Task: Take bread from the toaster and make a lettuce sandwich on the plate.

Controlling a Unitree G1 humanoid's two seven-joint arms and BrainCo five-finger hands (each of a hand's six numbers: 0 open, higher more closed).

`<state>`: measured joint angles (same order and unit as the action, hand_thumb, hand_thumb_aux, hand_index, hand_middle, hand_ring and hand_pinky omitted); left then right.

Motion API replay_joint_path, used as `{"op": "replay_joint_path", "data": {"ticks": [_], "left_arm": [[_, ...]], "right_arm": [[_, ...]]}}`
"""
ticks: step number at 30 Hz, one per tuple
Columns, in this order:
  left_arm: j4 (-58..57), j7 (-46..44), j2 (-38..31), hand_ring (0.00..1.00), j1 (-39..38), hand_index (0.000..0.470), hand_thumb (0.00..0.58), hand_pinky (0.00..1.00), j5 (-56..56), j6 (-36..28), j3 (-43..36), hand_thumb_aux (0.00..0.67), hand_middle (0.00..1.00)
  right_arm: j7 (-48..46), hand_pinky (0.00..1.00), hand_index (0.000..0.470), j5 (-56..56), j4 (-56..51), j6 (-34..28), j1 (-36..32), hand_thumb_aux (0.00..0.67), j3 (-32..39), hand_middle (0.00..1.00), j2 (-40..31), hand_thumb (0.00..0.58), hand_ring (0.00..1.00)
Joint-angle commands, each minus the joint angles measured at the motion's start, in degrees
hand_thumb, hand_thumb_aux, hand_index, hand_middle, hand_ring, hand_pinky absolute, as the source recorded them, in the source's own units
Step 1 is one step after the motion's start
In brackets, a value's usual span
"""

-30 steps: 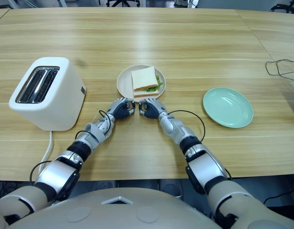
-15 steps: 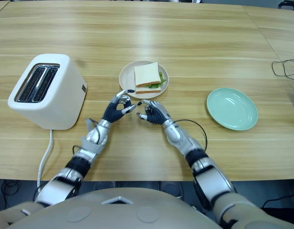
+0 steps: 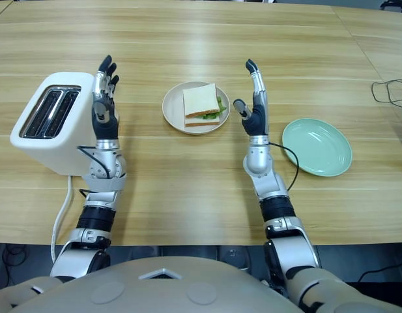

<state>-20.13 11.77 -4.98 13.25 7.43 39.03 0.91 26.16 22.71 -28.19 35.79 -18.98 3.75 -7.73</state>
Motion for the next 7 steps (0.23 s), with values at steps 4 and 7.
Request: {"op": "replay_joint_path", "data": {"ticks": [4, 7], "left_arm": [[-5.8, 2.8, 2.3, 0.00, 1.3, 0.000, 0.000, 0.00, 3.8, 2.2, -0.7, 0.000, 0.00], [-6.2, 3.7, 2.7, 0.00, 1.3, 0.000, 0.000, 0.00, 4.7, 3.2, -0.4, 0.000, 0.00]], "right_arm": [[2.5, 0.00, 0.000, 2.1, -7.0, -0.4, -2.0, 0.000, 2.3, 0.00, 3.3, 0.000, 0.00], [3.0, 0.00, 0.000, 2.6, -6.4, 0.4, -1.7, 0.000, 2.9, 0.00, 3.6, 0.000, 0.00]]}}
